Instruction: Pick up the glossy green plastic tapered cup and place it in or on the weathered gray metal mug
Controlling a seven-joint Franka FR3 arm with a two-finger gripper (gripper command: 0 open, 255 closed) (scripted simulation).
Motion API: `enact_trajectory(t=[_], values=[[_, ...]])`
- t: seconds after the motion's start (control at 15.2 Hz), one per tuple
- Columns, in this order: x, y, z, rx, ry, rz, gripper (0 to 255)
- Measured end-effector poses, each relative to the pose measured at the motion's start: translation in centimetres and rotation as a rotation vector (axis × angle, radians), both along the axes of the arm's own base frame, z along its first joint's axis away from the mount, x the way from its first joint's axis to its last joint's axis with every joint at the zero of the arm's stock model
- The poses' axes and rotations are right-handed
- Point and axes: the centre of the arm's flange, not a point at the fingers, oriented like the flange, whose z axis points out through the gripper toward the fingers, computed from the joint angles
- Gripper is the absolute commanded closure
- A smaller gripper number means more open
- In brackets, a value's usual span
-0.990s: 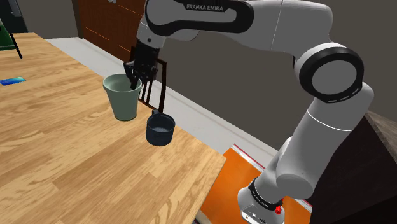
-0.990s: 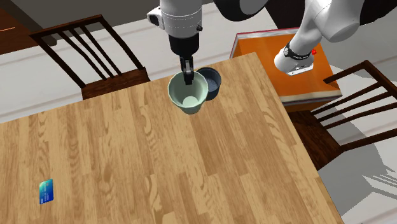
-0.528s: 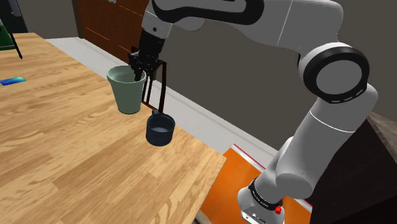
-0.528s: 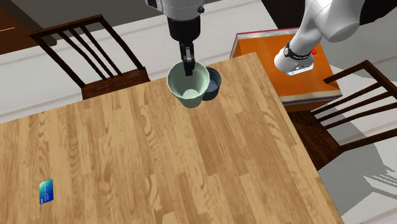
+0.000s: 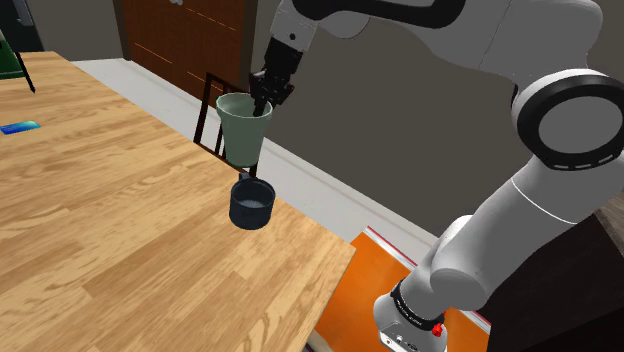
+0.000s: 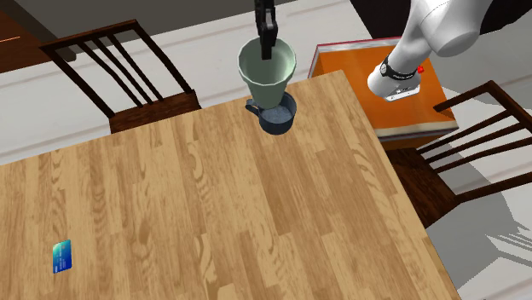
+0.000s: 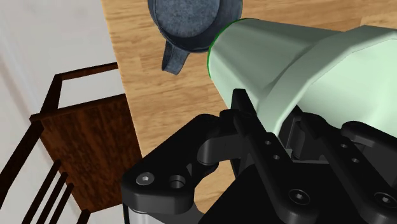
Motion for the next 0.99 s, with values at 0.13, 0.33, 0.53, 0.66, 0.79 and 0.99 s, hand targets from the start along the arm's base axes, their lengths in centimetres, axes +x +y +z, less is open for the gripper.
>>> enact_trajectory(t=[0.13, 0.33, 0.53, 0.66, 0.79, 0.99], values=[[-1.2, -2.4, 1.0, 0.0, -0.001, 0.0, 255], [-1.6, -3.6, 0.1, 0.001, 0.0, 0.0, 255], [-1.6, -3.7, -1.3, 0.001, 0.0, 0.001, 255], [-1.5, -3.7, -2.4, 0.001, 0.0, 0.001, 255], [-1.7, -3.9, -3.5, 0.001, 0.0, 0.001, 255], [-1.6, -3.7, -5.0, 0.001, 0.0, 0.001, 255]])
